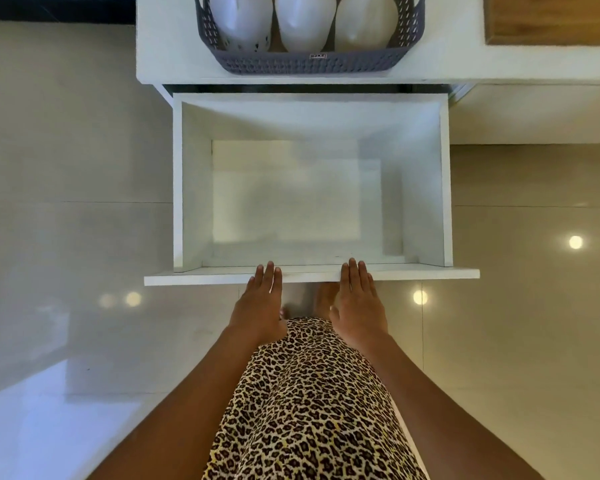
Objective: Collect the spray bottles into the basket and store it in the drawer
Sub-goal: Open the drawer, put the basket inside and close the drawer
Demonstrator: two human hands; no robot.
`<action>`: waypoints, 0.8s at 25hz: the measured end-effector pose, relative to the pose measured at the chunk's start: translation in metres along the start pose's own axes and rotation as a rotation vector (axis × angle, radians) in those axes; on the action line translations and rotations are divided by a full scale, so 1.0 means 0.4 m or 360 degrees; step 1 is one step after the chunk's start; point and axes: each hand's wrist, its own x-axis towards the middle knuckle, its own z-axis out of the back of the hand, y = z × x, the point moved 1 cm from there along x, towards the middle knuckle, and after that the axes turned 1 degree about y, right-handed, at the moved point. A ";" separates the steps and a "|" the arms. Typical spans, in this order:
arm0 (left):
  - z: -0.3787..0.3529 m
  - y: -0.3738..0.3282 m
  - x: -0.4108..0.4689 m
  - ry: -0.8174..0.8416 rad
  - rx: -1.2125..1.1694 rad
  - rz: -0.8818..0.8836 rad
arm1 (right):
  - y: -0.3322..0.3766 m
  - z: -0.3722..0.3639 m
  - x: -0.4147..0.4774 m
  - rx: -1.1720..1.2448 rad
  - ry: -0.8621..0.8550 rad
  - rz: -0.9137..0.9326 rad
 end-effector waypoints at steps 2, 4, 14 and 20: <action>-0.003 -0.001 -0.001 -0.0011 -0.0012 -0.0002 | 0.005 0.001 0.001 0.0037 0.0003 -0.0029; -0.002 0.000 -0.001 -0.0034 -0.0013 -0.0014 | 0.014 0.004 0.001 0.0052 0.0003 -0.0052; 0.286 0.018 0.013 -0.0189 -0.0186 0.0001 | -0.037 0.289 0.116 0.0533 -0.0181 -0.0005; 0.698 0.049 0.128 -0.1176 -0.0782 0.0146 | -0.103 0.655 0.284 0.1350 -0.0924 -0.0180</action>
